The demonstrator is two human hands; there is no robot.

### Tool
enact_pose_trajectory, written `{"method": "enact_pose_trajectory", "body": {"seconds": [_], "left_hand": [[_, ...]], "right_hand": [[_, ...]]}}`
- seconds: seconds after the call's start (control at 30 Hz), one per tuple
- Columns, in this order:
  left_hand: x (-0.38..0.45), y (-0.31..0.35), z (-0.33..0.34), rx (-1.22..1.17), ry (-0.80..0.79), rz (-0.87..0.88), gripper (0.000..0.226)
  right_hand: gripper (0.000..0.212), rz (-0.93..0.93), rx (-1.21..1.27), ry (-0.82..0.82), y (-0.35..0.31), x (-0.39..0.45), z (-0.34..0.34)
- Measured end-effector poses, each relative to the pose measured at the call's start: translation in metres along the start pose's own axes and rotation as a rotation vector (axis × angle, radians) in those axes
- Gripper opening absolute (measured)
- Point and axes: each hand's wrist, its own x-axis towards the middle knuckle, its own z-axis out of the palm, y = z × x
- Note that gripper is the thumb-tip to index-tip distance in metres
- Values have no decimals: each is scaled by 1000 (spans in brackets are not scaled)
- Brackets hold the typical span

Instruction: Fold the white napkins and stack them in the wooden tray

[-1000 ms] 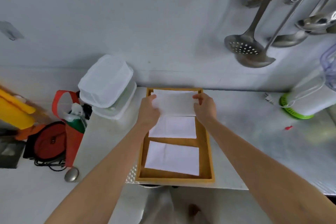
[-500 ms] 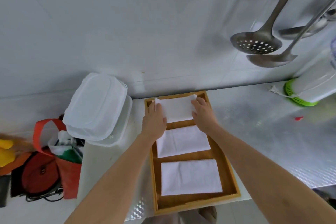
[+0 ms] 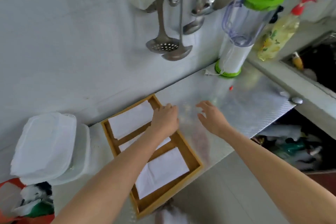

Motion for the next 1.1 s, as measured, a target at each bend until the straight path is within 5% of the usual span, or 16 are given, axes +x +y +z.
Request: {"method": "enact_pose_trajectory", "body": {"seconds": [0.3, 0.7, 1.1], "left_hand": [[-11, 317, 44, 162, -127, 518, 26], [-176, 728, 180, 379, -226, 1256, 27], [-215, 996, 262, 570, -366, 1679, 35]], "right_hand": [[26, 566, 9, 402, 220, -259, -137], [24, 1302, 90, 790, 413, -675, -213], [29, 1834, 220, 920, 524, -850, -245]]}}
